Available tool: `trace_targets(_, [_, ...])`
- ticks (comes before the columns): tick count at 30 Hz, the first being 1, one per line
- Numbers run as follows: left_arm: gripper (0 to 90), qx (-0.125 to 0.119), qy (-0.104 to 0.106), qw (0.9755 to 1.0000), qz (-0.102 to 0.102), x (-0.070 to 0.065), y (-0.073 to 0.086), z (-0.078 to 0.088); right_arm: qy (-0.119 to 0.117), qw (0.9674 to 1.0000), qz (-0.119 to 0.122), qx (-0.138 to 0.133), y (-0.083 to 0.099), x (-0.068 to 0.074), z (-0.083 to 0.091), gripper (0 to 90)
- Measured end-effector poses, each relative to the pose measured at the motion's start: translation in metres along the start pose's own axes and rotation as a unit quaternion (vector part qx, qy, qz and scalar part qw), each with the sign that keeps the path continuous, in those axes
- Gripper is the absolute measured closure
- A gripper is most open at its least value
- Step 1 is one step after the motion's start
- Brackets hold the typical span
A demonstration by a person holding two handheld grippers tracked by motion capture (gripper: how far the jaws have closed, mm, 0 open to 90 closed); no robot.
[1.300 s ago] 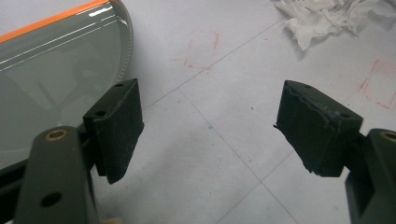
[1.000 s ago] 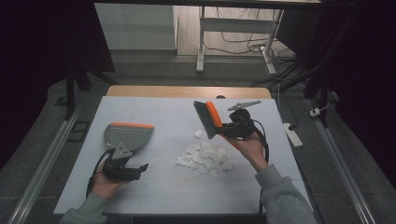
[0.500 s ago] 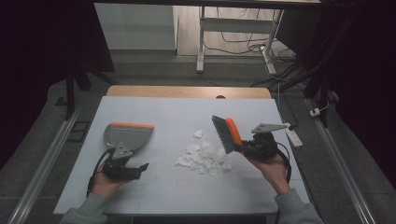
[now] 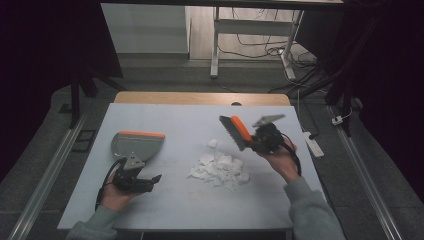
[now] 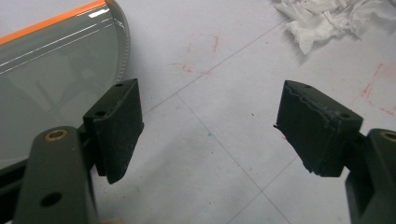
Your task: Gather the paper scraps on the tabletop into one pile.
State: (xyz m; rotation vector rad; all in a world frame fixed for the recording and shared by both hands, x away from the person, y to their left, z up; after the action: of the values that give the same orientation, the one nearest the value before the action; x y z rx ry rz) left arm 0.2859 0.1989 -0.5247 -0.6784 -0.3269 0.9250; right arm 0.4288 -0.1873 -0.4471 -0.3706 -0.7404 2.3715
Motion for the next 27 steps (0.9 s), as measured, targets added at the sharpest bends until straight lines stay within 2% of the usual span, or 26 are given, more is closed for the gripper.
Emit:
trace_targets(3, [23.7,-0.002,0.001,1.0,0.005,0.003,0.002,0.001,0.012,0.998,0.054,0.032,-0.035,0.001,-0.032,71.1])
trace_targets(6, [23.7,-0.003,0.001,1.0,0.008,0.006,0.004,0.002,0.03,0.9927,0.094,0.069,-0.061,0.001,-0.059,71.2])
trace_targets(7, [23.7,-0.003,0.002,0.9999,0.009,0.007,0.005,0.002,0.028,0.9911,0.102,0.08,-0.066,0.001,-0.066,71.2])
trace_targets(9, [23.7,-0.005,0.002,0.9999,0.011,0.008,0.006,0.003,0.012,0.9874,0.124,0.098,-0.071,0.005,-0.077,71.2])
trace_targets(11, [23.8,-0.006,0.004,0.9999,0.01,0.009,0.007,0.004,-0.01,0.9829,0.149,0.108,-0.071,0.016,-0.082,71.2])
trace_targets(13, [23.8,-0.005,0.004,0.9999,0.01,0.01,0.007,0.004,-0.031,0.9796,0.165,0.11,-0.068,0.029,-0.082,71.2])
trace_targets(15, [23.8,-0.005,0.002,0.9999,0.009,0.009,0.007,0.004,-0.037,0.9752,0.186,0.115,-0.061,0.041,-0.079,71.2])
trace_targets(16, [23.8,-0.005,0.002,0.9999,0.009,0.008,0.007,0.004,-0.042,0.9746,0.188,0.113,-0.058,0.045,-0.076,71.2])
trace_targets(18, [23.8,-0.006,0.002,1.0,0.007,0.006,0.006,0.005,-0.046,0.9743,0.191,0.109,-0.05,0.049,-0.067,71.2])
trace_targets(20, [23.8,-0.007,0.0,1.0,0.006,0.005,0.005,0.005,-0.049,0.9769,0.184,0.096,-0.044,0.047,-0.056,71.2])
trace_targets(23, [23.8,-0.006,-0.001,1.0,0.007,0.005,0.005,0.005,-0.047,0.9838,0.163,0.058,-0.036,0.042,-0.032,71.2])
trace_targets(25, [23.8,-0.005,-0.002,0.9999,0.008,0.006,0.005,0.005,-0.051,0.9888,0.139,0.021,-0.03,0.037,-0.015,71.2])
trace_targets(27, [23.7,-0.005,-0.001,0.9999,0.01,0.006,0.005,0.005,-0.06,0.992,0.111,-0.011,-0.022,0.033,0.001,71.2])
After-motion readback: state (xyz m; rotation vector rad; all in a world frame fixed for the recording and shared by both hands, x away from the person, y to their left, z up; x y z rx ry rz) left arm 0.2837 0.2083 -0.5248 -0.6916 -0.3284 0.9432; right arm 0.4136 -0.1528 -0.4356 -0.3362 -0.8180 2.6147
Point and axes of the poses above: each handheld gripper's, and its own axes: z roughly backward along the jaws, y roughly out of its underside, x roughly to its left, the point moved 2 cm from there along -z, roughly forward along the jaws, and after that the axes turned 4 degrees about x, right-handed, at the moved point
